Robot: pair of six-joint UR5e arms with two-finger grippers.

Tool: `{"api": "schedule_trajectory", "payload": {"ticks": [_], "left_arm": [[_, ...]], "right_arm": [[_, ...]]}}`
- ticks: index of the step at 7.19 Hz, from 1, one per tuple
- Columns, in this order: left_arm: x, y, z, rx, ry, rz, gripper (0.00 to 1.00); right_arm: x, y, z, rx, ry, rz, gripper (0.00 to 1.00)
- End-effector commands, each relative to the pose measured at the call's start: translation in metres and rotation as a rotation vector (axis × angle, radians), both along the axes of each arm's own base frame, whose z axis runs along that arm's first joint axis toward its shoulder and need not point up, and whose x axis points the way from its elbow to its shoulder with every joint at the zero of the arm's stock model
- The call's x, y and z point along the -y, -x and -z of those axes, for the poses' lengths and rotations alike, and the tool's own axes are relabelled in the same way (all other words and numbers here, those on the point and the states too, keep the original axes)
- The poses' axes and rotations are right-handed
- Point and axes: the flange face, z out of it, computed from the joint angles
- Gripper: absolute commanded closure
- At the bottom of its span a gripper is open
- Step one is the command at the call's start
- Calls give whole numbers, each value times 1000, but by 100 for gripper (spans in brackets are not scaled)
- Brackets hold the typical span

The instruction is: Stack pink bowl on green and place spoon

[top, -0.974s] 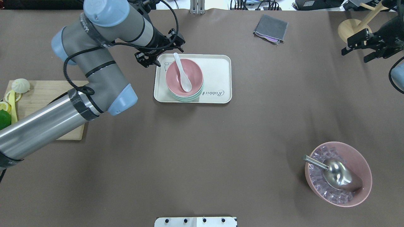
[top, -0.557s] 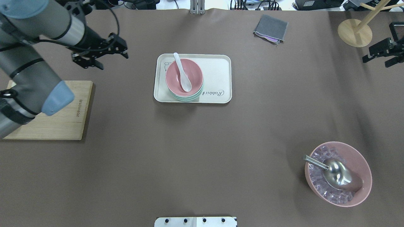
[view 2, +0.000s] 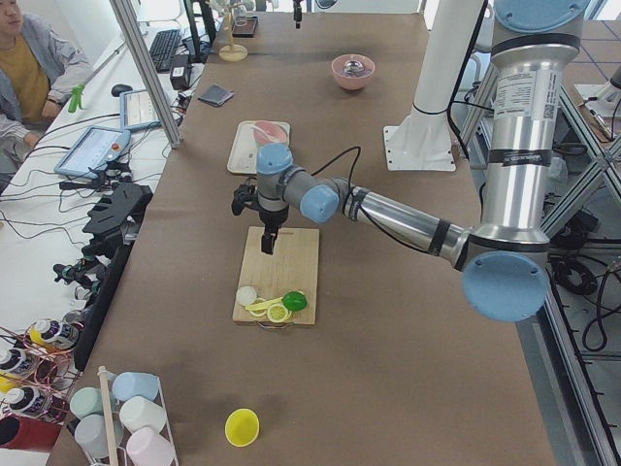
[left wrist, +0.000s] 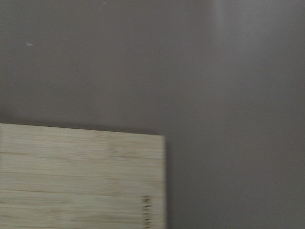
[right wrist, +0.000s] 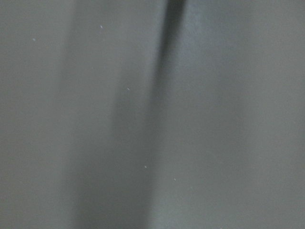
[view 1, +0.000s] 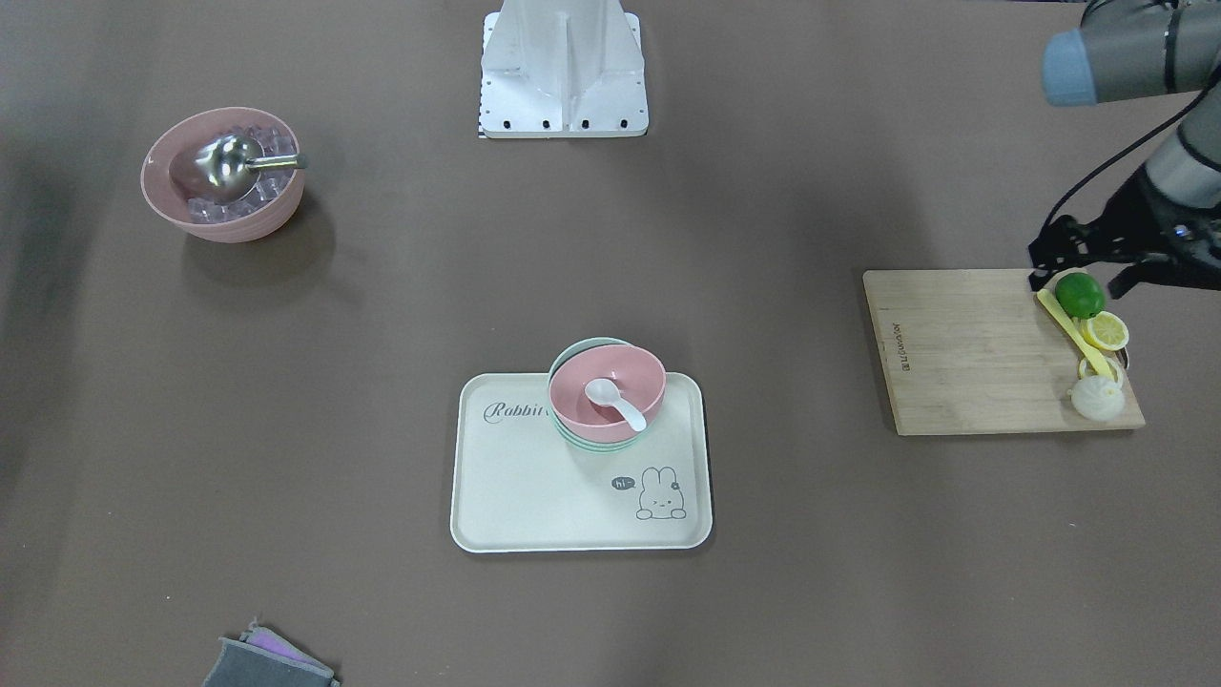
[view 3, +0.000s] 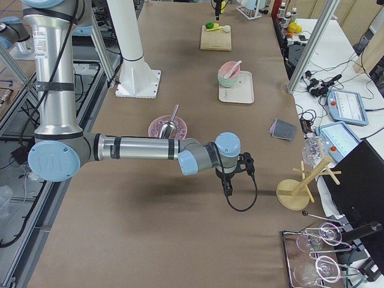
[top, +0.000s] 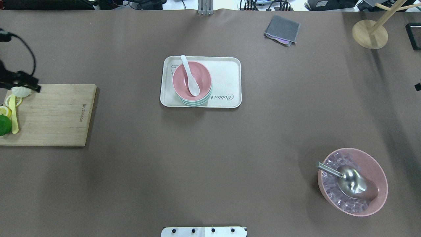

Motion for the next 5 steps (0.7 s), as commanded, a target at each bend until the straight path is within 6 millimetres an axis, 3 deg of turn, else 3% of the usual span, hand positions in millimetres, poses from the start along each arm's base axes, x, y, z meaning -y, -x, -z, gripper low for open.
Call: {"api": "schedule_trajectory", "payload": {"ticks": [1, 2, 5], "left_arm": [[-45, 63, -89, 77, 11, -98, 2], [-46, 71, -107, 82, 38, -85, 2], [-47, 72, -99, -72, 71, -91, 2]], "right_arm": [[-13, -5, -25, -13, -3, 40, 0], [-10, -5, -21, -12, -1, 34, 0], [-5, -3, -17, -6, -1, 31, 0]]}}
